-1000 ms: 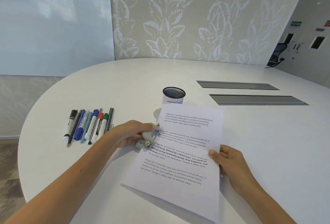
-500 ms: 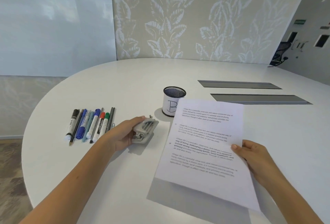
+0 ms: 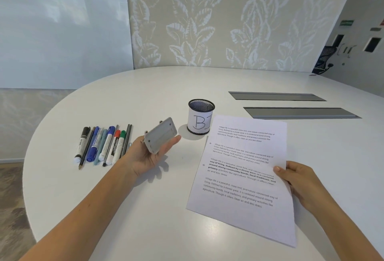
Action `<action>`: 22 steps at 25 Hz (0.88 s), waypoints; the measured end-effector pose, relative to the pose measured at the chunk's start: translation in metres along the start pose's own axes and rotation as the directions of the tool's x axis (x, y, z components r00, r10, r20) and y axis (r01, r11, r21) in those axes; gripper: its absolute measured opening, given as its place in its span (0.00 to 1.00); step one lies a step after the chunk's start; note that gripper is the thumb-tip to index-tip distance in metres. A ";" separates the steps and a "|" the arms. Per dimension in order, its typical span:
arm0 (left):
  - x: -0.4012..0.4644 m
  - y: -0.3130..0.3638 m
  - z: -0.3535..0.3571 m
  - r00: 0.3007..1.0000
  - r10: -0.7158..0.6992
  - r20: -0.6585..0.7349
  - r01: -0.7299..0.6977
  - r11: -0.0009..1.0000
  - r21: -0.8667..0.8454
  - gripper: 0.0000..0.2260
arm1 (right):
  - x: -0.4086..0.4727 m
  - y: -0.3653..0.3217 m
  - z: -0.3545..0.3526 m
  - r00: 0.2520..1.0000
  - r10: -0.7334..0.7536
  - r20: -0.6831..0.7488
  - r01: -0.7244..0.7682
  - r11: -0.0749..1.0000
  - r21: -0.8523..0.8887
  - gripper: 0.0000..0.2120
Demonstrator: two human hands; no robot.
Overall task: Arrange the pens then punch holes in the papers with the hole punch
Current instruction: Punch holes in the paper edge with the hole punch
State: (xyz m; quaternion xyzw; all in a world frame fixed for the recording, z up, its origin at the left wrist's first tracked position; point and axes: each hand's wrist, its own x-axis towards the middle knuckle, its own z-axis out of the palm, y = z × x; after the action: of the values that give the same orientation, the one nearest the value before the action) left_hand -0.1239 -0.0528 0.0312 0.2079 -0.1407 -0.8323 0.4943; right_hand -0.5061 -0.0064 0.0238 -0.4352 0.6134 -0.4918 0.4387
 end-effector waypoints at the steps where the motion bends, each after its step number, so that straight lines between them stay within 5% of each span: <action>1: 0.000 0.002 -0.002 0.997 -0.026 0.071 0.028 0.999 -0.032 0.25 | 0.000 0.000 0.000 1.000 -0.001 0.001 0.001 1.000 0.002 0.07; 5: 0.008 0.009 -0.015 0.970 -0.114 0.216 0.123 0.992 -0.031 0.20 | -0.001 0.002 0.001 1.000 -0.001 0.003 0.001 1.000 0.012 0.07; 8: 0.010 0.011 -0.013 0.984 -0.069 0.165 0.060 0.997 0.058 0.21 | -0.001 0.003 0.002 1.000 0.008 -0.003 -0.008 1.000 0.018 0.06; 10: 0.006 0.009 -0.002 0.997 0.071 0.019 -0.074 0.953 0.293 0.17 | -0.003 0.003 0.004 1.000 0.011 0.002 -0.011 1.000 0.015 0.06; 12: 0.003 0.006 0.007 0.958 0.278 -0.075 -0.196 0.821 0.537 0.08 | -0.005 0.003 0.007 1.000 0.006 0.011 -0.006 1.000 0.003 0.06; 14: 0.004 0.004 0.008 0.910 0.404 -0.089 -0.246 0.701 0.670 0.10 | -0.006 0.004 0.008 1.000 -0.002 0.019 0.002 1.000 -0.009 0.07; 16: 0.005 0.002 0.005 0.848 0.512 -0.140 -0.207 0.562 0.801 0.18 | -0.005 0.005 0.009 1.000 -0.008 0.020 0.008 1.000 -0.013 0.07; 19: 0.007 -0.005 0.002 0.684 0.720 -0.117 -0.060 0.216 0.975 0.14 | -0.003 0.008 0.008 1.000 -0.025 0.016 0.025 0.999 -0.022 0.07; 22: 0.016 -0.007 -0.005 0.622 0.783 -0.035 -0.041 0.077 0.996 0.11 | -0.001 0.010 0.008 0.999 -0.035 0.011 0.036 0.999 -0.040 0.05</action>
State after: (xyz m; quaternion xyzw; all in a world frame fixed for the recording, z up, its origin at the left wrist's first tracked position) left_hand -0.1331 -0.0637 0.0206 0.6495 -0.5100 -0.2535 0.5038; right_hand -0.4991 -0.0054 0.0132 -0.4573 0.6130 -0.4848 0.4244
